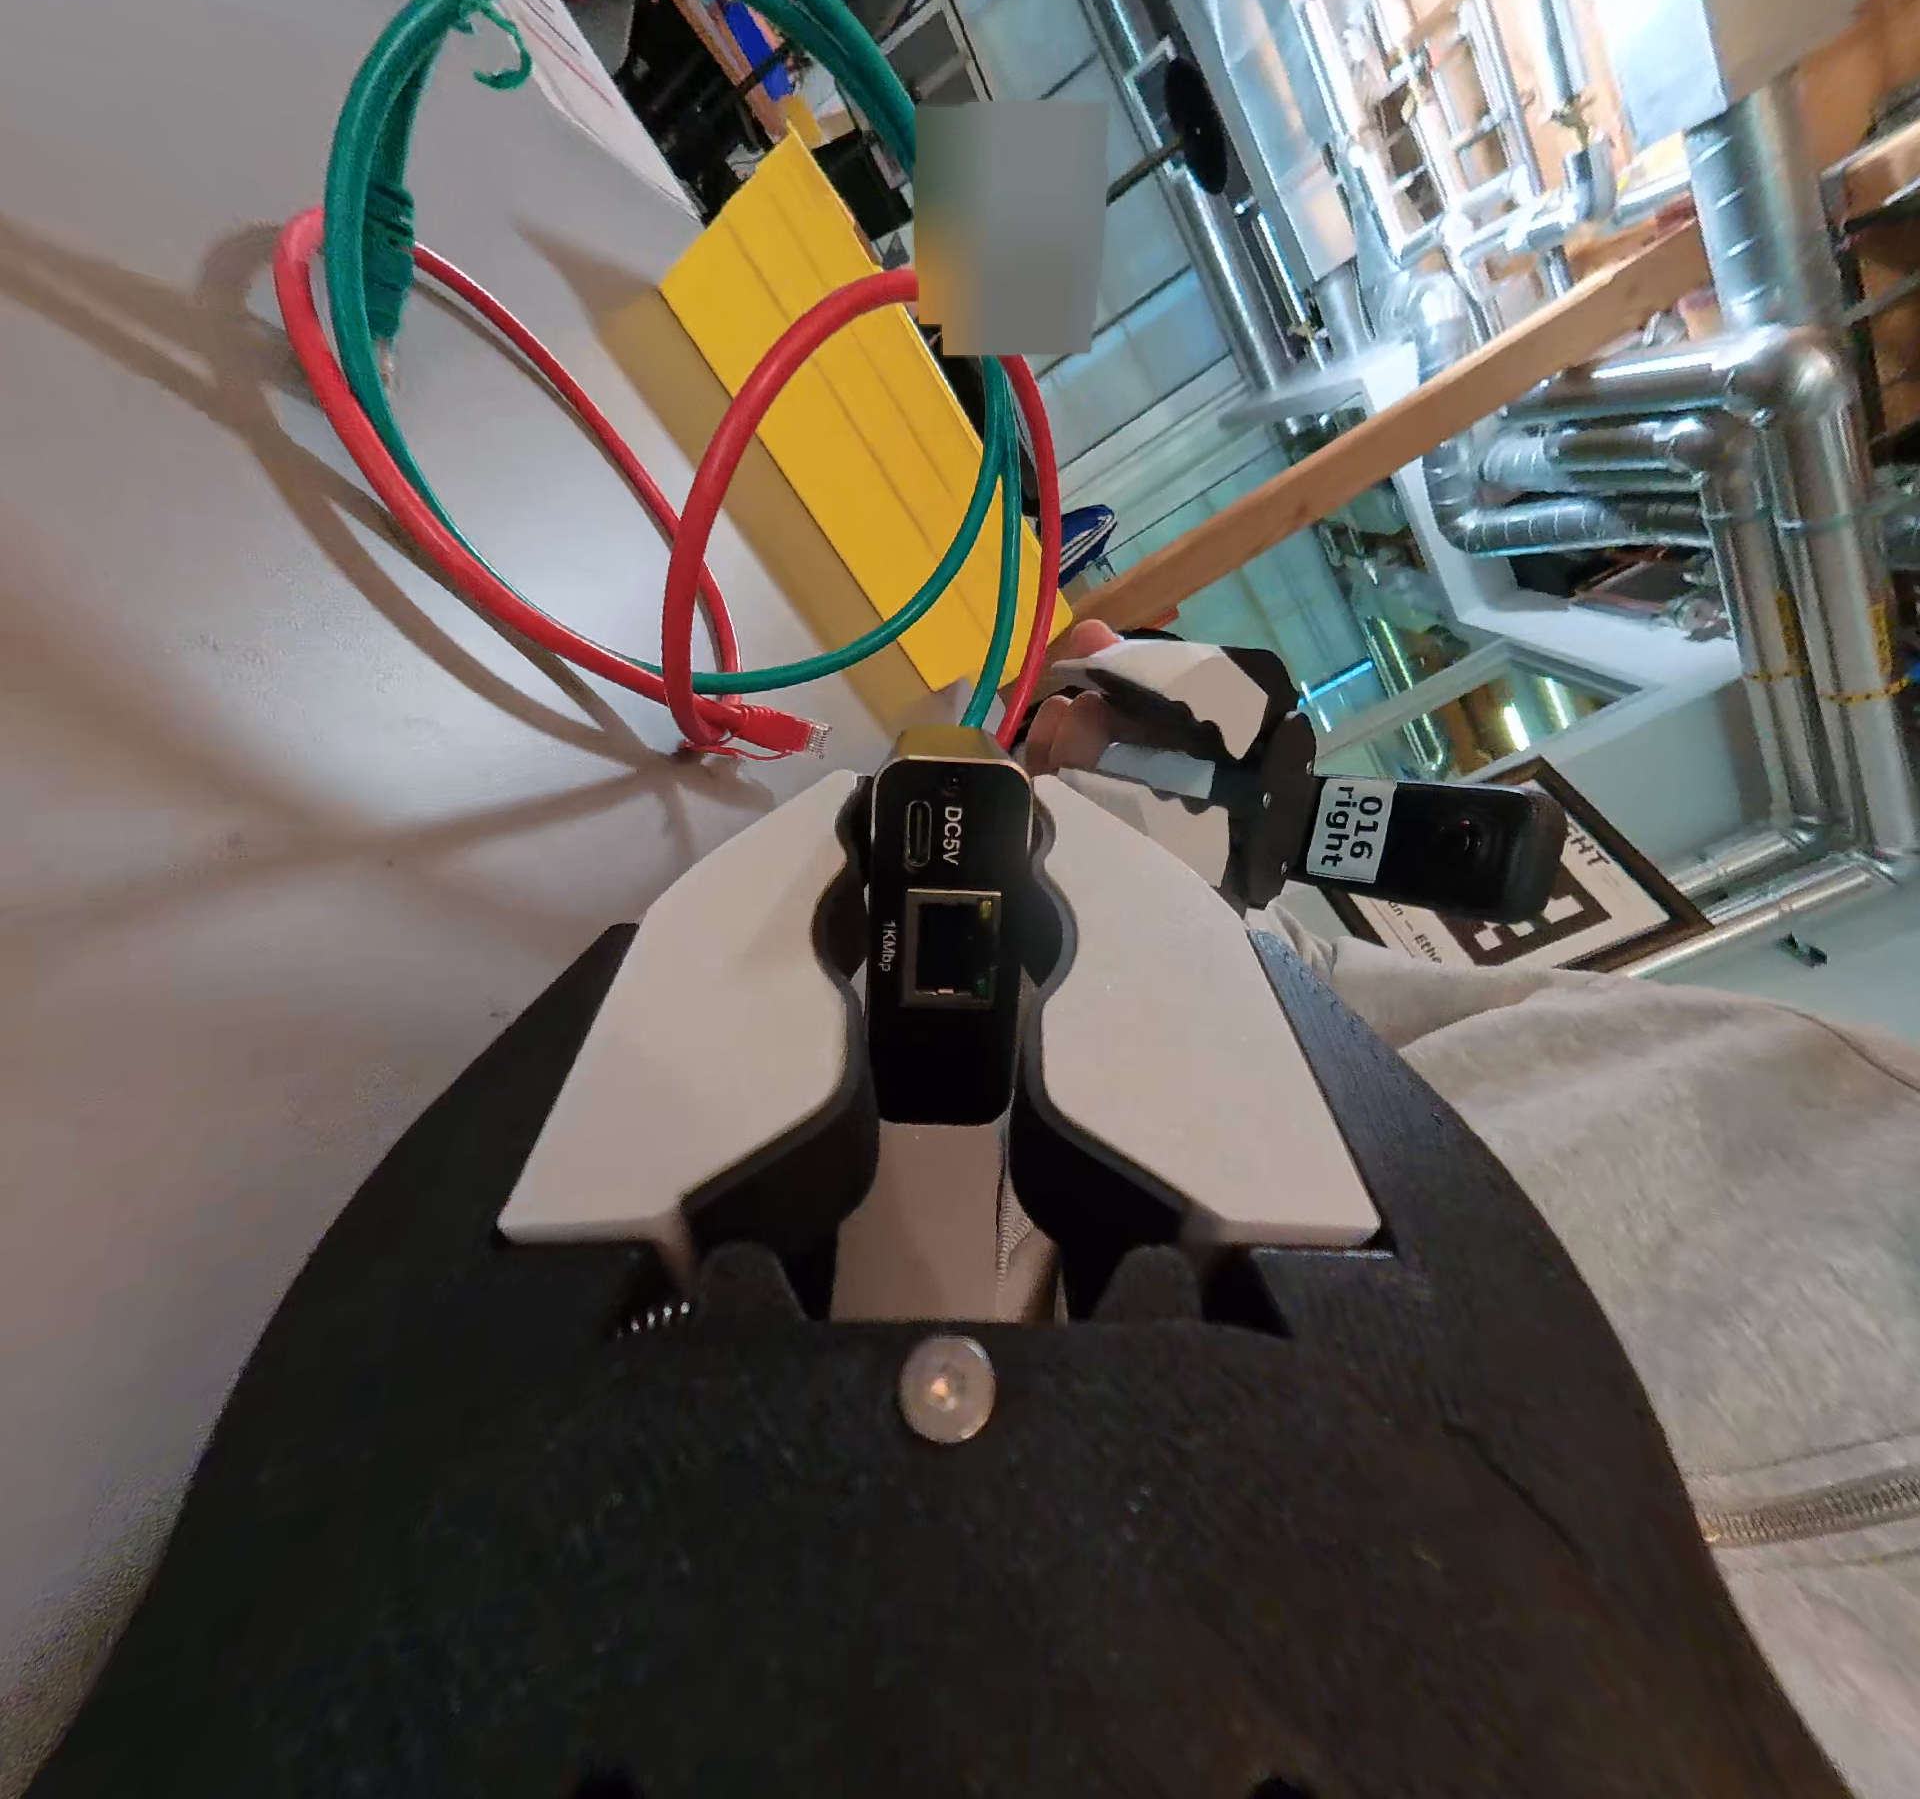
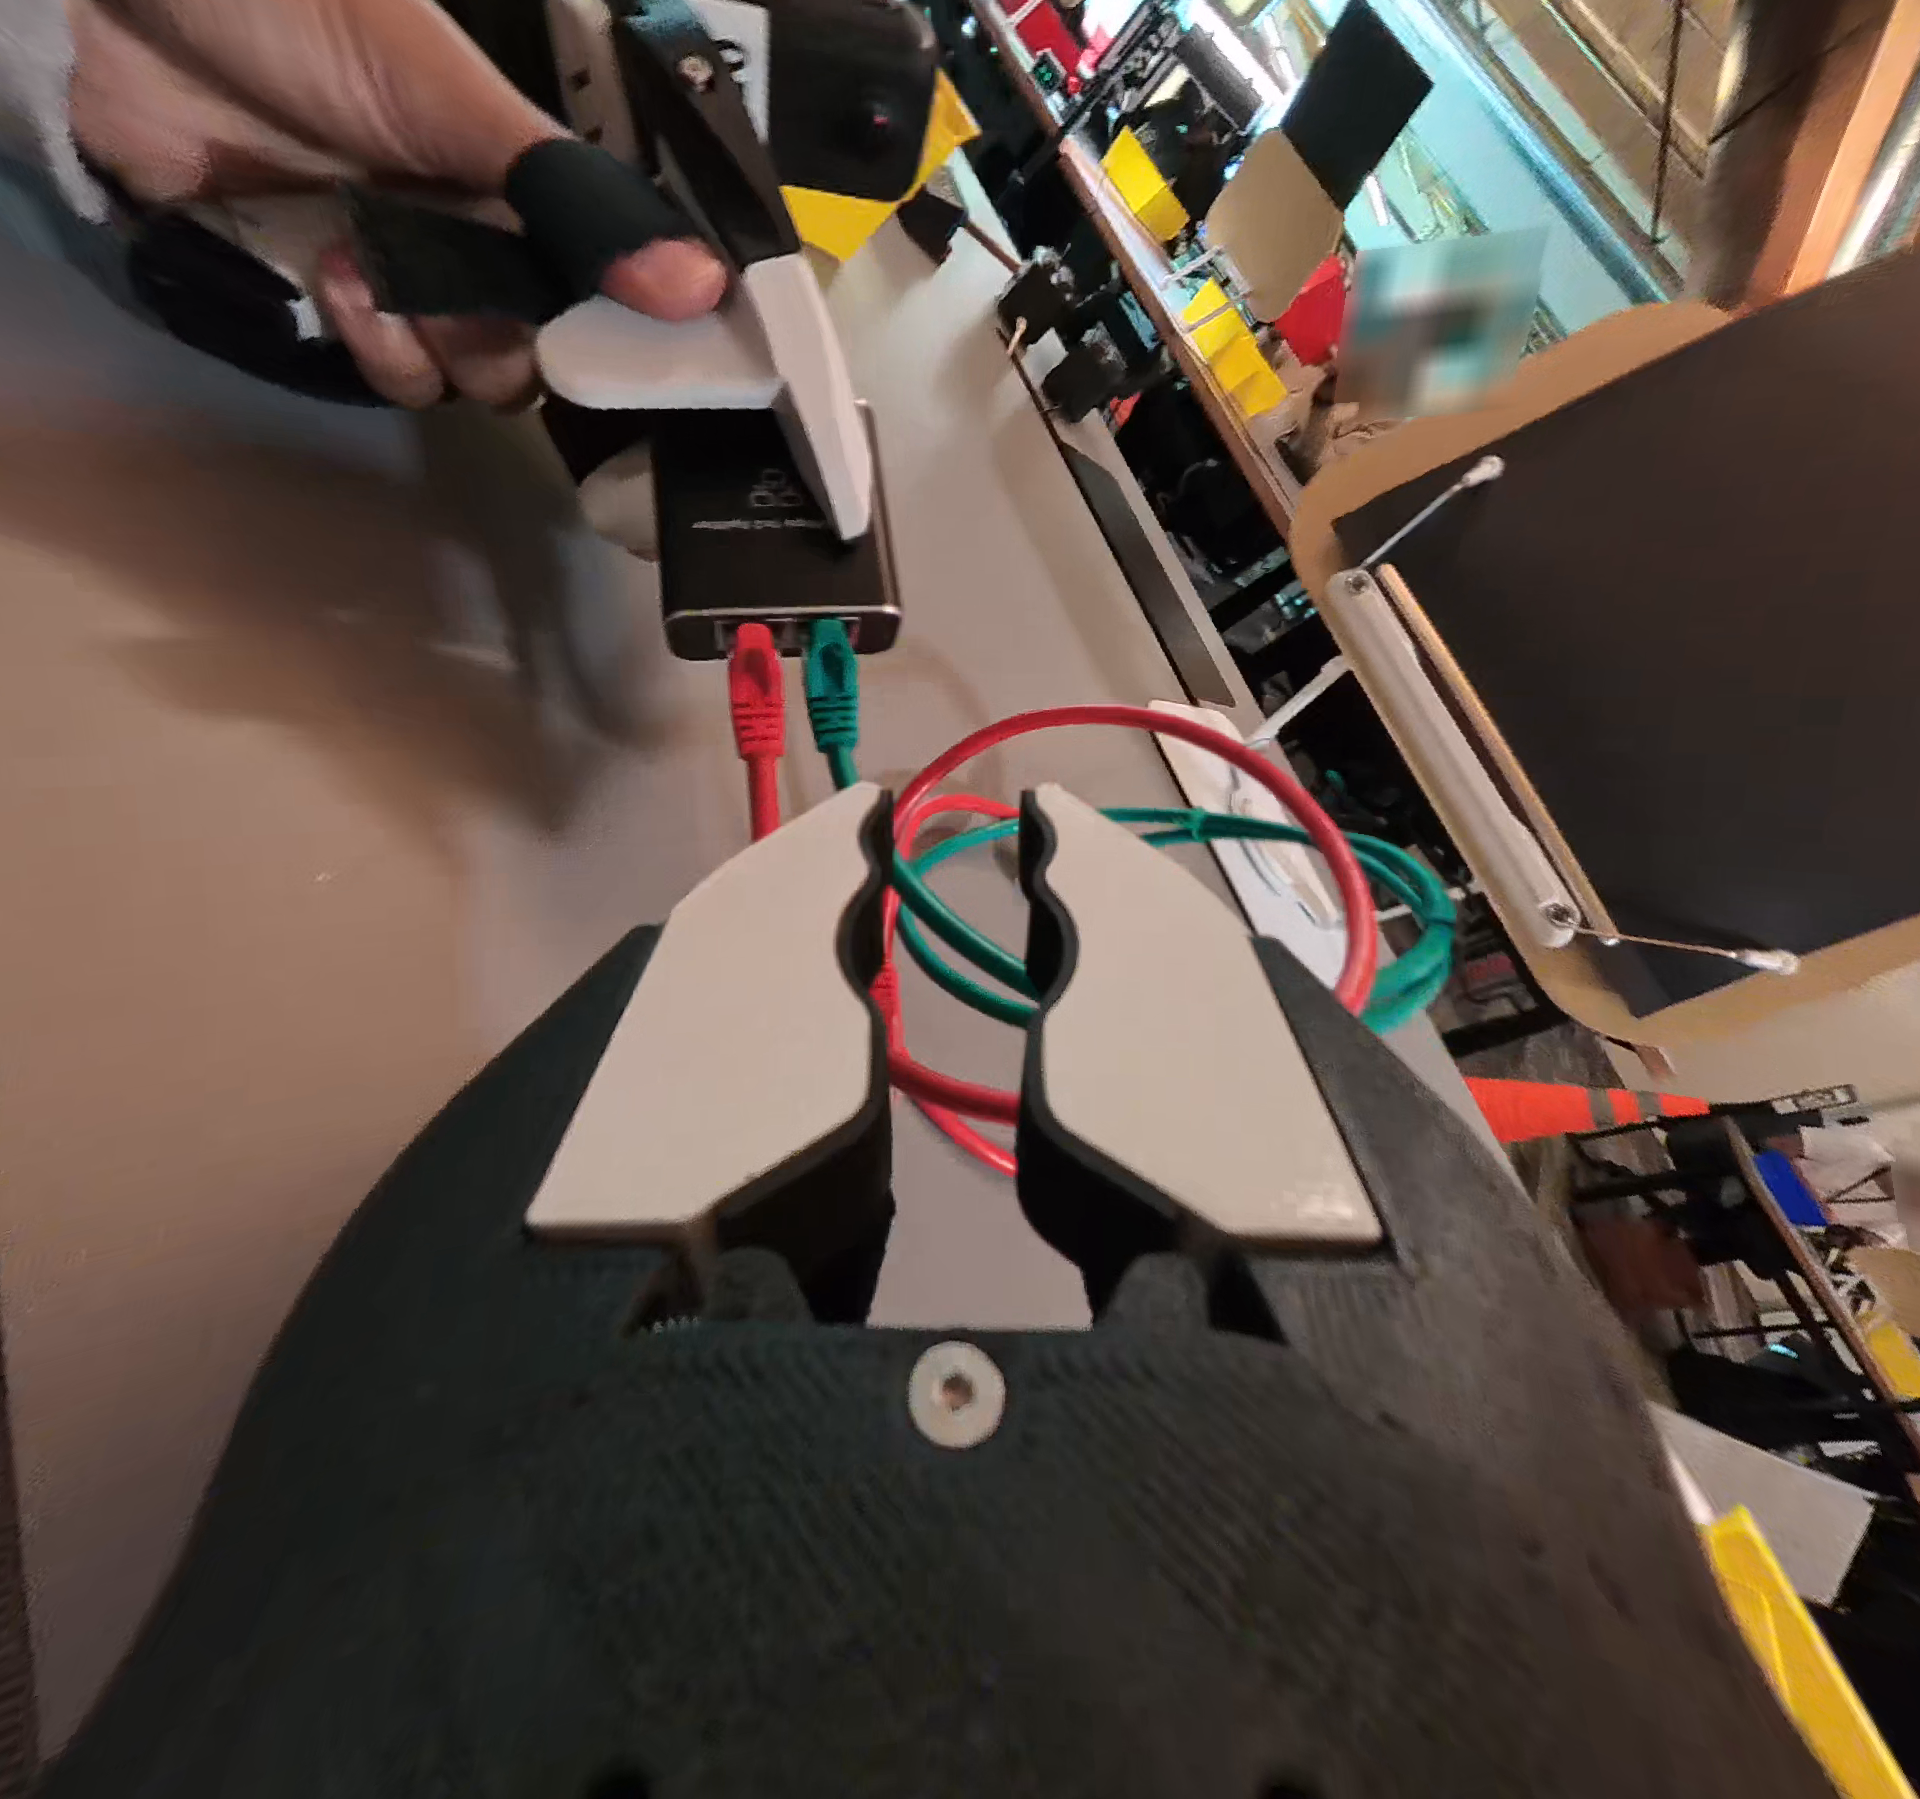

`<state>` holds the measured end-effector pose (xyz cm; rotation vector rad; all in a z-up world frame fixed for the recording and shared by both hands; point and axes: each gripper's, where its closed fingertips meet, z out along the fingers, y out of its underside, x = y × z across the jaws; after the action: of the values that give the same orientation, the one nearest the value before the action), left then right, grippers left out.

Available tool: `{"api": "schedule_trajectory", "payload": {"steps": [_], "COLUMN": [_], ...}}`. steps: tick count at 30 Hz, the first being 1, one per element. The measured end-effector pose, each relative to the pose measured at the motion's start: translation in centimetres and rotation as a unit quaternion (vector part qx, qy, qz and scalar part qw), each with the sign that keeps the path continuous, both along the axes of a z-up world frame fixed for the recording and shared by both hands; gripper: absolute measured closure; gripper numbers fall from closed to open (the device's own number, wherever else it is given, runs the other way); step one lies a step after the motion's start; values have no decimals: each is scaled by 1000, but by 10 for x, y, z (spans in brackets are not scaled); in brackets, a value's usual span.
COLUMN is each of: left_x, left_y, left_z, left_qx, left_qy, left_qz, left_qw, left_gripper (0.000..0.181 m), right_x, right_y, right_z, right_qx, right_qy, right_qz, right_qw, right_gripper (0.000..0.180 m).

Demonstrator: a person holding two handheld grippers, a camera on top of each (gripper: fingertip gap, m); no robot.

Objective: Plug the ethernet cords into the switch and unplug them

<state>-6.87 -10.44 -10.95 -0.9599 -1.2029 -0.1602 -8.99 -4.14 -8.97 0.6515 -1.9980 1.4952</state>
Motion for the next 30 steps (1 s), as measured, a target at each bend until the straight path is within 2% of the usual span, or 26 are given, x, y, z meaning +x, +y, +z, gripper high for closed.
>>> {"api": "schedule_trajectory", "payload": {"steps": [7, 11, 15, 20, 30], "left_x": [-6, -13, -27, -41, -31], "left_y": [-3, -4, -5, -11, -3], "left_z": [-2, -8, -7, -7, -10], "left_qx": [11, 9, -1, 2, 13], "left_qy": [-3, -15, -30, -38, -27], "left_qz": [28, 43, 44, 47, 30], "left_qw": [1000, 999, 999, 998, 999], "left_gripper": [156, 156, 156, 156, 156], "right_x": [-21, -19, -11, -15, -14], "right_y": [7, 5, 0, -15, -6], "right_z": [10, -3, 7, -9, -40], "right_qx": [-27, 8, 0, 82, 117], "right_qy": [-49, -102, -125, -161, -200], "right_qz": [-24, -6, 15, 10, 2], "right_qw": [998, 995, 992, 984, 973], "right_gripper": [149, 136, 130, 117, 118]}}
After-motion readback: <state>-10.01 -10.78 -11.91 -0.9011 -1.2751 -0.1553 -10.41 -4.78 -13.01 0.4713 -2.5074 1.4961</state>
